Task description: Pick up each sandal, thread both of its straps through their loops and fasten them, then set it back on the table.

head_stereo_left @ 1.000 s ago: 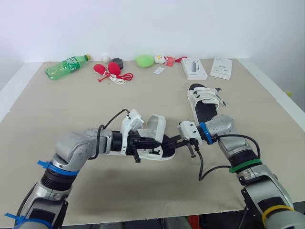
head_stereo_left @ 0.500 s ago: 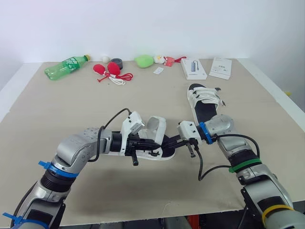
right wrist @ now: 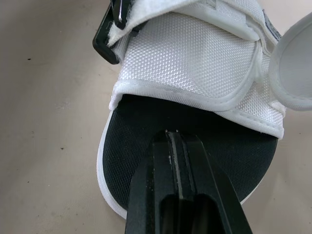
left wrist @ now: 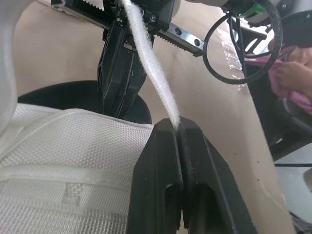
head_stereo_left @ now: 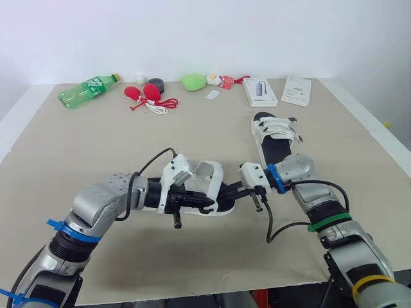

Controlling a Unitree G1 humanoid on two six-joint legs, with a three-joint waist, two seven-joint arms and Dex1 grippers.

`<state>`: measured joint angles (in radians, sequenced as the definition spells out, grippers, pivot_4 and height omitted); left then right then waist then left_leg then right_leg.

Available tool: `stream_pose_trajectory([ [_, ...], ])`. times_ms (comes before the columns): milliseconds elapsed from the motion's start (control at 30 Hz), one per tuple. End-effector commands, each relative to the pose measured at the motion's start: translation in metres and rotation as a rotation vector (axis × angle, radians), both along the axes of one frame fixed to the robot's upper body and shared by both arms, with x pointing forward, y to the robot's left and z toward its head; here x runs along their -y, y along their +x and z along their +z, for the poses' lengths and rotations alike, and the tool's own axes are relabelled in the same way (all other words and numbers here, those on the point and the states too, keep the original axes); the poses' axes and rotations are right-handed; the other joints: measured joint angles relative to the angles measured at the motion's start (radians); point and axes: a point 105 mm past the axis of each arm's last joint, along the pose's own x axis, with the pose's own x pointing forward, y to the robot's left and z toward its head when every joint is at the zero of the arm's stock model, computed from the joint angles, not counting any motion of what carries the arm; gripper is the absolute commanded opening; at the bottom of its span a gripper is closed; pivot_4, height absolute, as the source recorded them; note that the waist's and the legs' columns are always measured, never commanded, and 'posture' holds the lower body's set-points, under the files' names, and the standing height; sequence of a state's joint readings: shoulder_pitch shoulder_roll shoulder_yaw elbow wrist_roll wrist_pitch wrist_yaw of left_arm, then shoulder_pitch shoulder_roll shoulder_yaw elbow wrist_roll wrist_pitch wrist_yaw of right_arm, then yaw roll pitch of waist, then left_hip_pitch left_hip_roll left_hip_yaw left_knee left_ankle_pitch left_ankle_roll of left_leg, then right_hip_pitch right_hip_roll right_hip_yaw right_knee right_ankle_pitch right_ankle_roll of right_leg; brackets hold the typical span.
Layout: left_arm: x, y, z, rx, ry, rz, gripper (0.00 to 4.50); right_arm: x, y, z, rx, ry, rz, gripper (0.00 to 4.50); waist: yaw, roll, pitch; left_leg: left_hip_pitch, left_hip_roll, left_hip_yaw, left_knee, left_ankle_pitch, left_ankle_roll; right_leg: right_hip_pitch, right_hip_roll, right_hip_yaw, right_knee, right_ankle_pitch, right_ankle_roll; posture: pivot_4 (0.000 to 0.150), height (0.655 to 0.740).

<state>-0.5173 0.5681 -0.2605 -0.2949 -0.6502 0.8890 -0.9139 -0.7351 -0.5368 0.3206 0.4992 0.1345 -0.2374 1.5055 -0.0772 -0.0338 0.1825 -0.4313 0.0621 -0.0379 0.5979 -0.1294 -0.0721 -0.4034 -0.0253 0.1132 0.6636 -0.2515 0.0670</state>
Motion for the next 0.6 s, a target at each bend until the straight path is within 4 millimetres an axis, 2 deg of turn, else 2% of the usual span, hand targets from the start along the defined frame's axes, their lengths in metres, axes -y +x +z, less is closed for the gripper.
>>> stream_pose_trajectory([
  [33, -0.011, 0.005, -0.02, -0.012, 0.076, 0.047, 0.03, 0.011, 0.001, -0.015, -0.038, -0.081, -0.035, 0.0, 0.0, 0.0, 0.0, 0.0, 0.0, 0.0, 0.0, 0.0, 0.0, 0.0, 0.0, 0.0, 0.0, 0.0, 0.0, 0.15, 0.74],
  [267, -0.013, 0.011, -0.016, 0.029, 0.062, 0.063, 0.03, 0.011, 0.002, -0.015, -0.035, -0.082, -0.034, 0.0, 0.0, 0.0, 0.0, 0.001, 0.0, 0.0, 0.0, 0.0, 0.0, 0.0, 0.0, 0.0, 0.0, 0.0, 0.0, 0.15, 0.74],
  [400, -0.012, 0.004, -0.014, -0.001, 0.05, 0.02, 0.03, 0.011, 0.002, -0.015, -0.034, -0.083, -0.034, 0.0, -0.001, 0.0, 0.0, 0.001, 0.0, 0.0, 0.0, 0.0, 0.0, 0.0, 0.0, 0.0, 0.0, 0.0, 0.0, 0.15, 0.74],
  [500, -0.008, -0.005, -0.008, -0.026, 0.021, -0.024, 0.98, 0.011, 0.003, -0.015, -0.033, -0.085, -0.034, 0.0, -0.001, 0.0, 0.0, 0.001, 0.0, 0.0, 0.0, 0.0, 0.0, 0.0, 0.0, 0.0, 0.0, 0.0, 0.0, 0.15, 0.74],
  [533, -0.007, -0.006, -0.005, -0.016, 0.012, -0.031, 1.09, 0.011, 0.003, -0.015, -0.033, -0.085, -0.034, 0.0, -0.001, 0.0, 0.0, 0.001, 0.0, 0.0, 0.0, 0.0, 0.0, 0.0, 0.0, 0.0, 0.0, 0.0, 0.0, 0.15, 0.74],
  [600, -0.008, -0.006, -0.001, -0.008, 0.006, -0.037, 1.96, 0.011, 0.003, -0.016, -0.032, -0.085, -0.034, 0.0, -0.001, 0.0, 0.0, 0.001, 0.0, 0.0, 0.0, 0.0, 0.0, 0.0, 0.0, 0.0, 0.0, 0.0, 0.0, 0.15, 0.74],
])
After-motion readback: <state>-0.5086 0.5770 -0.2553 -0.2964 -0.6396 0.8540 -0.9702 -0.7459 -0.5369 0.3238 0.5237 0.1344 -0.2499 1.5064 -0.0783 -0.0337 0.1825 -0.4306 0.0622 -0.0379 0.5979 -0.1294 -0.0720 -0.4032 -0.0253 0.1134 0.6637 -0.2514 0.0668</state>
